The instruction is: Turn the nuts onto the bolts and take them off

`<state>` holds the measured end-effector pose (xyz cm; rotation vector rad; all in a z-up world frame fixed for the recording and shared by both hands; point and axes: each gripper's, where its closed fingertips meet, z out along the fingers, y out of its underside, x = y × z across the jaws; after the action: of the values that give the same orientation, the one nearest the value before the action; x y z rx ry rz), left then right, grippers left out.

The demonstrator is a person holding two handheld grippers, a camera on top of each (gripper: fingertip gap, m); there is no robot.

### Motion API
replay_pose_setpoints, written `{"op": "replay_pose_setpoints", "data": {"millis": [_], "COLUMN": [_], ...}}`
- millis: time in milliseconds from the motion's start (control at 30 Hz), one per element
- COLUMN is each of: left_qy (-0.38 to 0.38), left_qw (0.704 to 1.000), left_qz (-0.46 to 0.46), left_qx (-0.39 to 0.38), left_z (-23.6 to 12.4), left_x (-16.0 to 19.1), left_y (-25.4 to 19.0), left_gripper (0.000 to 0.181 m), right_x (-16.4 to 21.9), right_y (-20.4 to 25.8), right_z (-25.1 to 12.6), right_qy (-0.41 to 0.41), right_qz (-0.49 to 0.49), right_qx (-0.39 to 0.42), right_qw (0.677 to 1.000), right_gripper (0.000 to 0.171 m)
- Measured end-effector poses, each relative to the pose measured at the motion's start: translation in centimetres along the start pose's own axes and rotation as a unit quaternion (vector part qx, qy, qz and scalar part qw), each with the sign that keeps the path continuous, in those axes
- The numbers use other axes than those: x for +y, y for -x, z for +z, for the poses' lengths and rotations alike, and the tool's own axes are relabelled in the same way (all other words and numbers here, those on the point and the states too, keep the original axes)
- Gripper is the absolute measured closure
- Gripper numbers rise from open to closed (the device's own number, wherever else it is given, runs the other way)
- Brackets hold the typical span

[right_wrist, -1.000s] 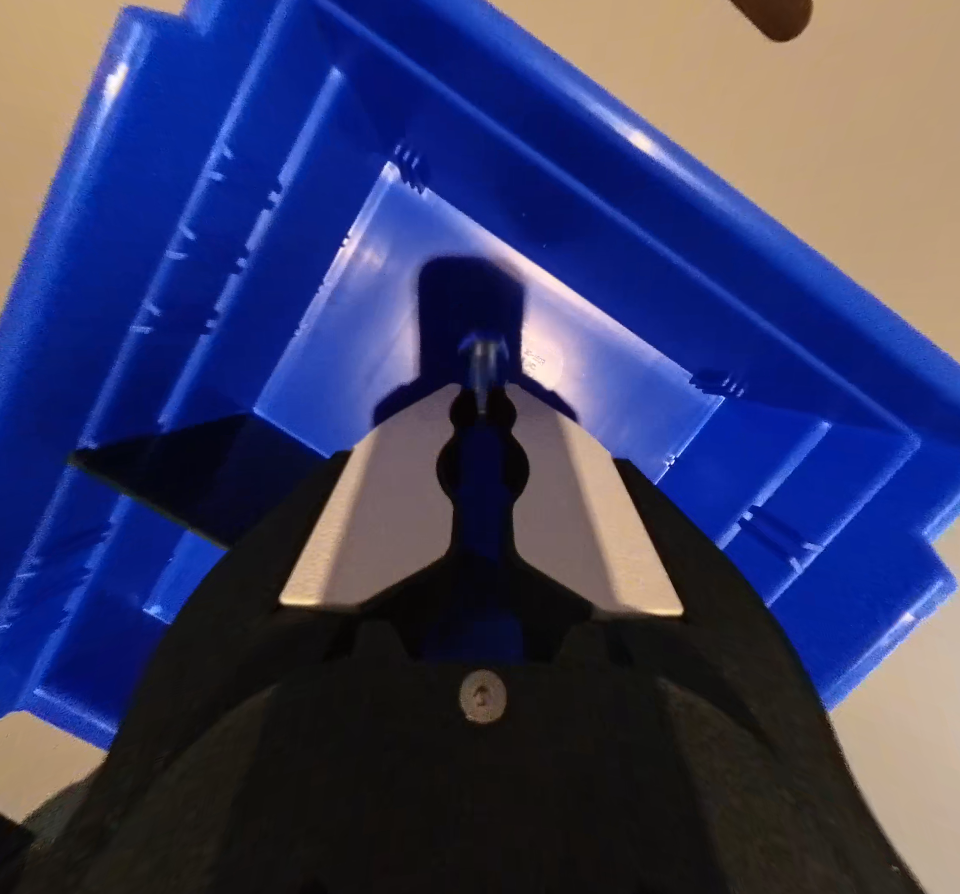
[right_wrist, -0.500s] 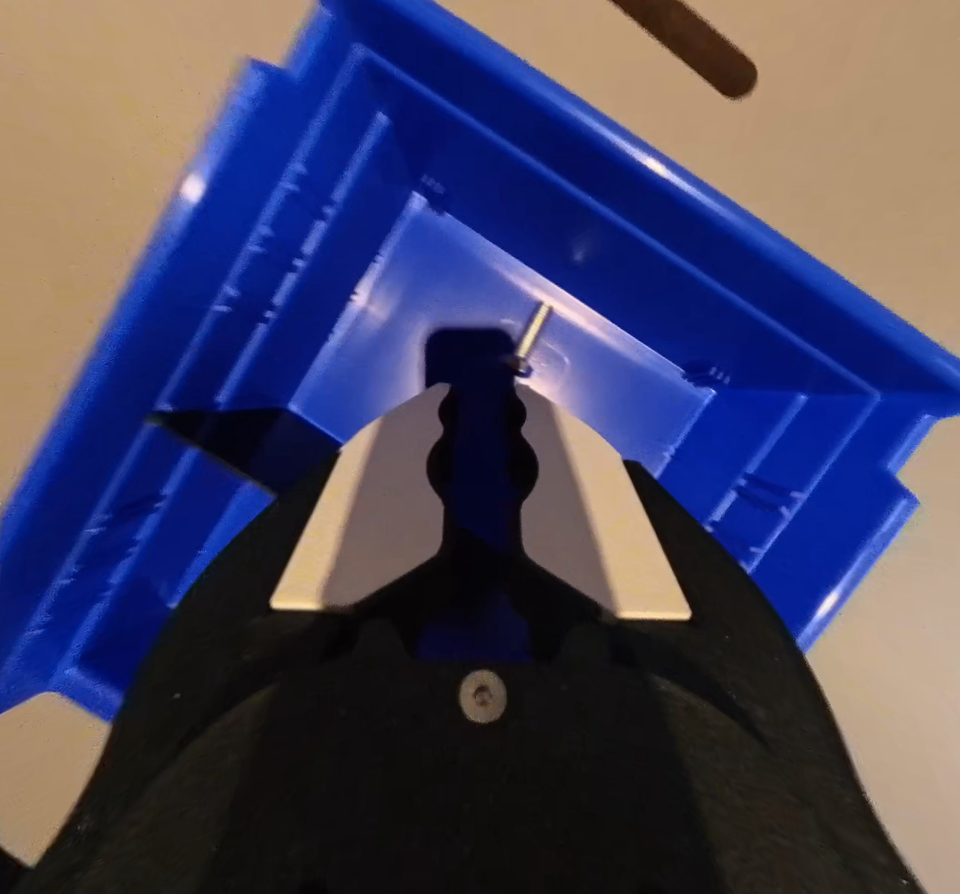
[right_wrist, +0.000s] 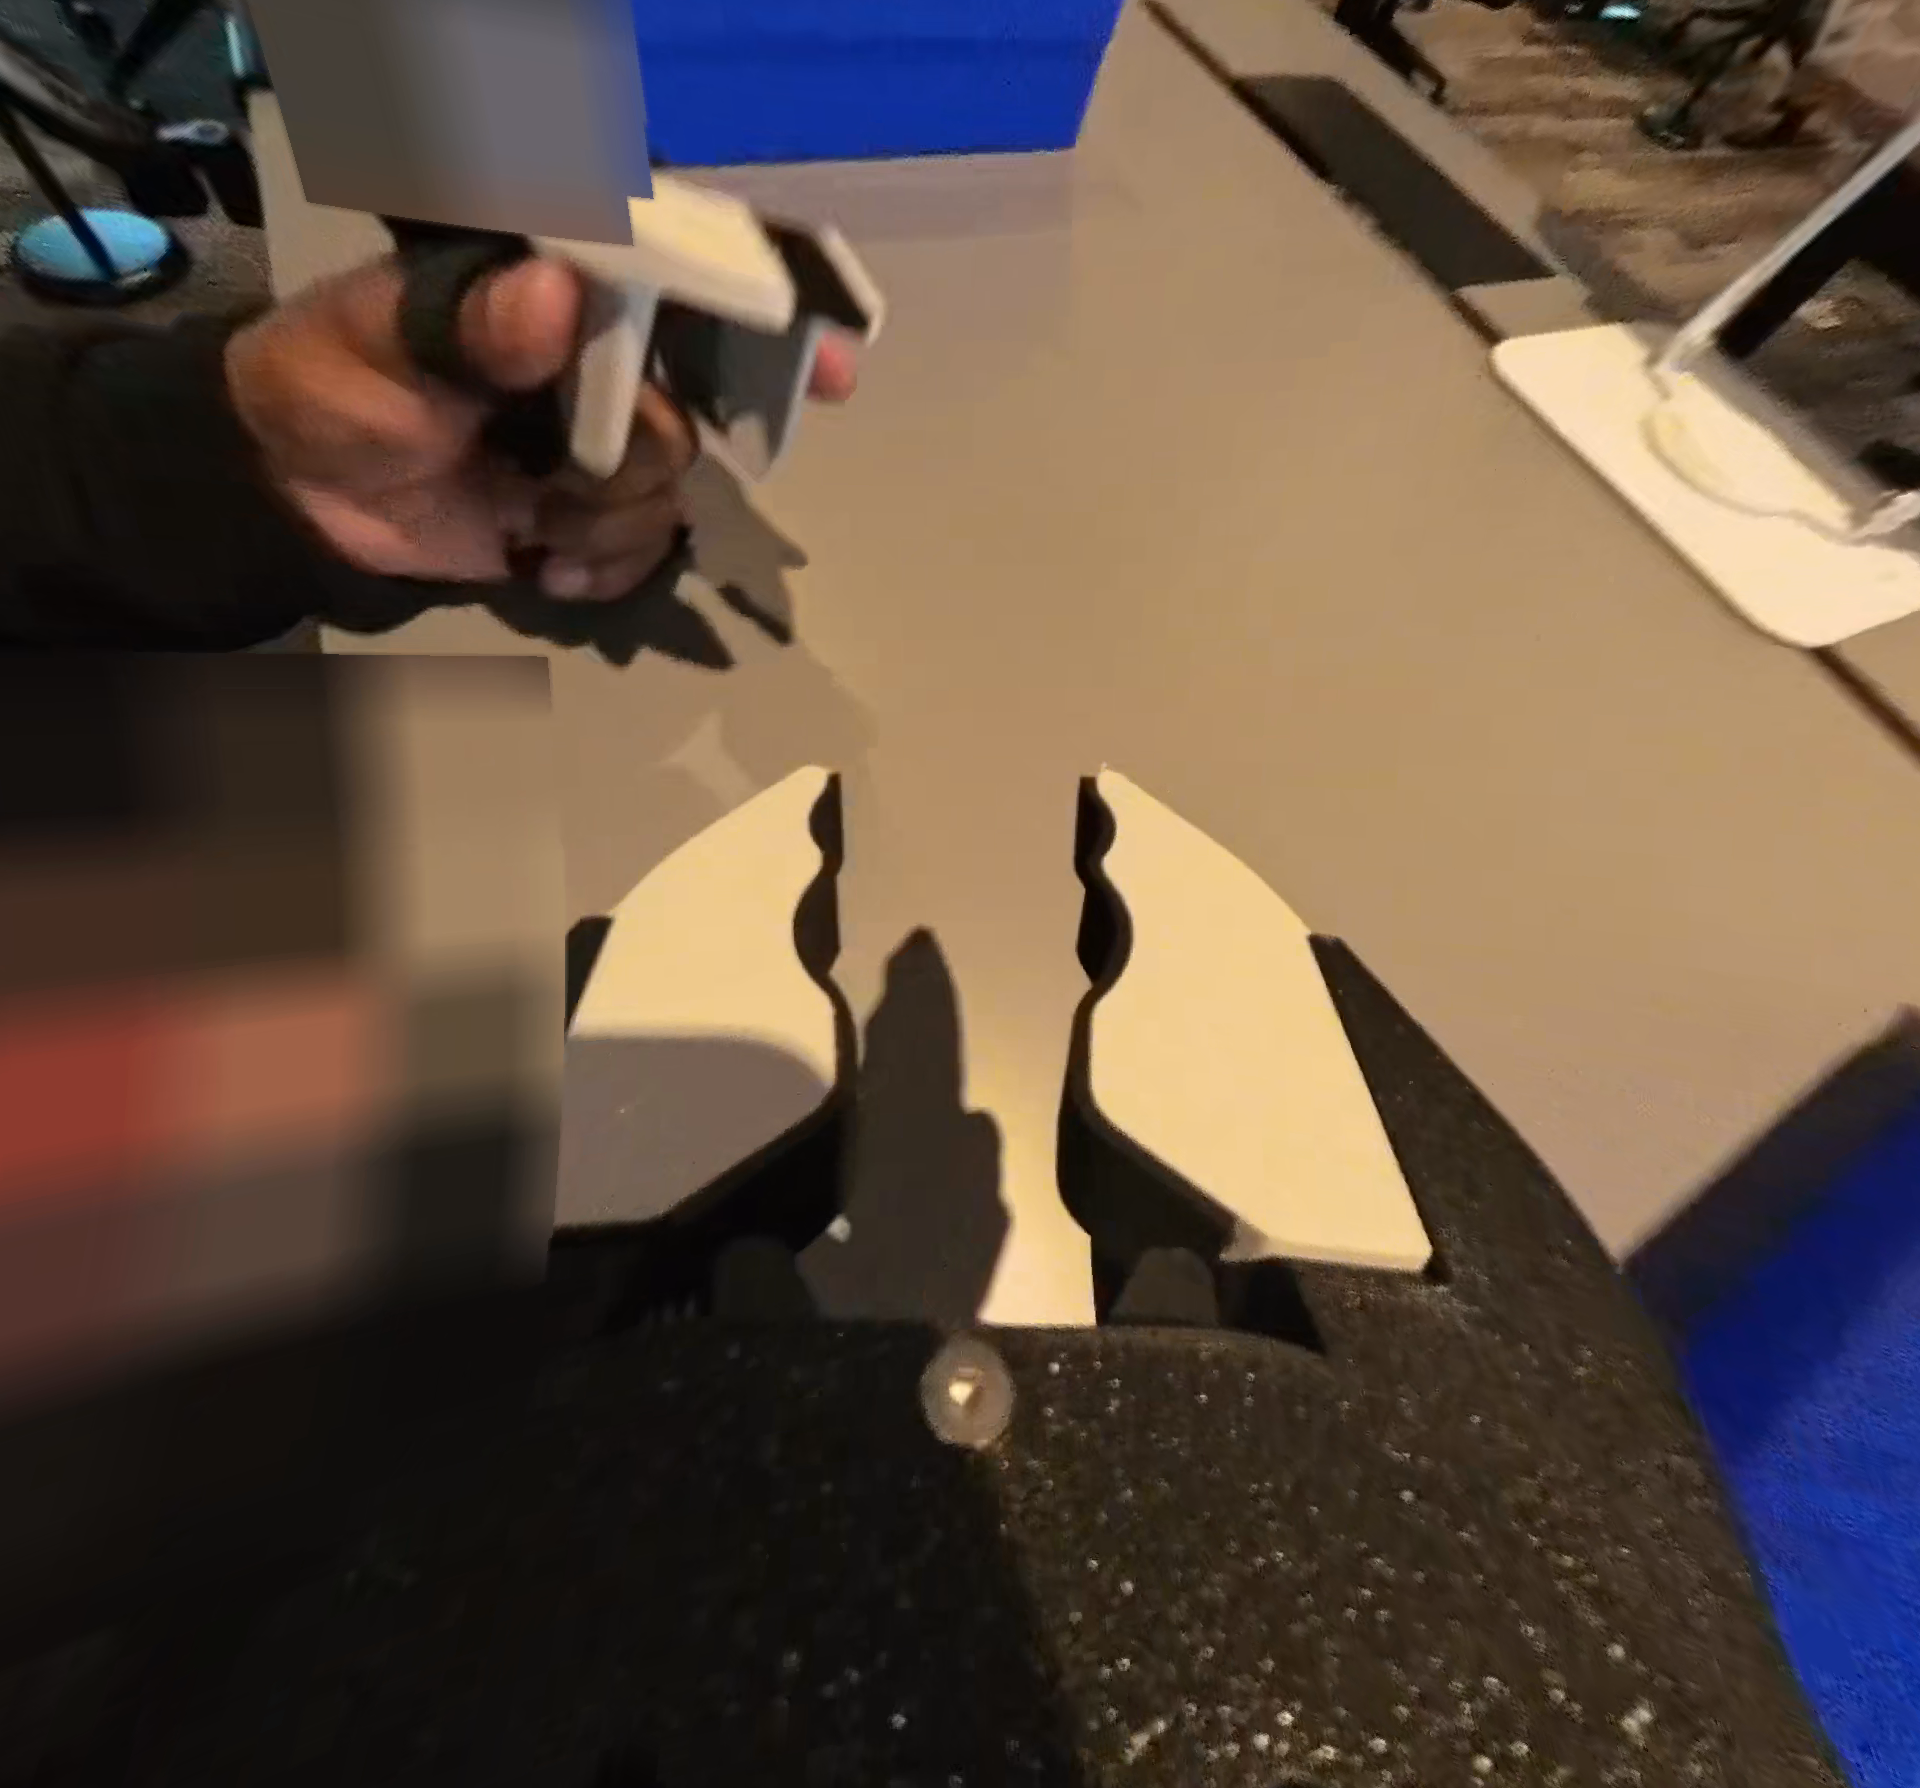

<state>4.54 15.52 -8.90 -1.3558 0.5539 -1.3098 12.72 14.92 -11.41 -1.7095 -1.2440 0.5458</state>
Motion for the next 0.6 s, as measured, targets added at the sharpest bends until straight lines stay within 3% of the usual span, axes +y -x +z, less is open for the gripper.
{"op": "replay_pose_setpoints", "data": {"millis": [100, 200, 267, 367, 433, 500, 600], "left_qy": [0.014, 0.022, 0.023, 0.086, 0.128, 0.199, 0.297], "left_qw": [0.998, 0.982, 0.949, 0.859, 0.826, 0.795, 0.765], "left_qz": [0.034, 0.103, 0.137, 0.146, 0.085, 0.014, -0.070], "left_qx": [-0.048, -0.158, -0.283, -0.483, -0.543, -0.573, -0.567], "left_z": [-2.2, -7.7, -14.0, -25.2, -30.6, -34.3, -36.4], "left_x": [-2.6, -8.7, -13.8, -18.7, -18.9, -16.8, -12.8], "left_y": [0.7, 2.3, 4.7, 9.5, 12.9, 16.4, 20.1], "left_gripper": [0.164, 0.164, 0.163, 0.157, 0.156, 0.156, 0.155], "right_x": [2.3, 4.4, 5.5, 5.9, 5.9, 6.1, 6.3], "right_y": [1.7, 2.4, 2.5, 2.7, 2.7, 2.8, 2.9], "right_z": [1.9, 3.4, 4.3, 4.9, 5.1, 5.3, 5.4], "right_qy": [-0.008, 0.019, 0.041, 0.054, 0.058, 0.068, 0.074], "right_qz": [0.023, 0.041, 0.038, 0.041, 0.041, 0.040, 0.037], "right_qx": [-0.016, -0.044, -0.050, -0.064, -0.068, -0.072, -0.070], "right_qw": [1.000, 0.998, 0.997, 0.996, 0.995, 0.994, 0.994], "right_gripper": [0.133, 0.132, 0.132, 0.134, 0.136, 0.136, 0.136]}}
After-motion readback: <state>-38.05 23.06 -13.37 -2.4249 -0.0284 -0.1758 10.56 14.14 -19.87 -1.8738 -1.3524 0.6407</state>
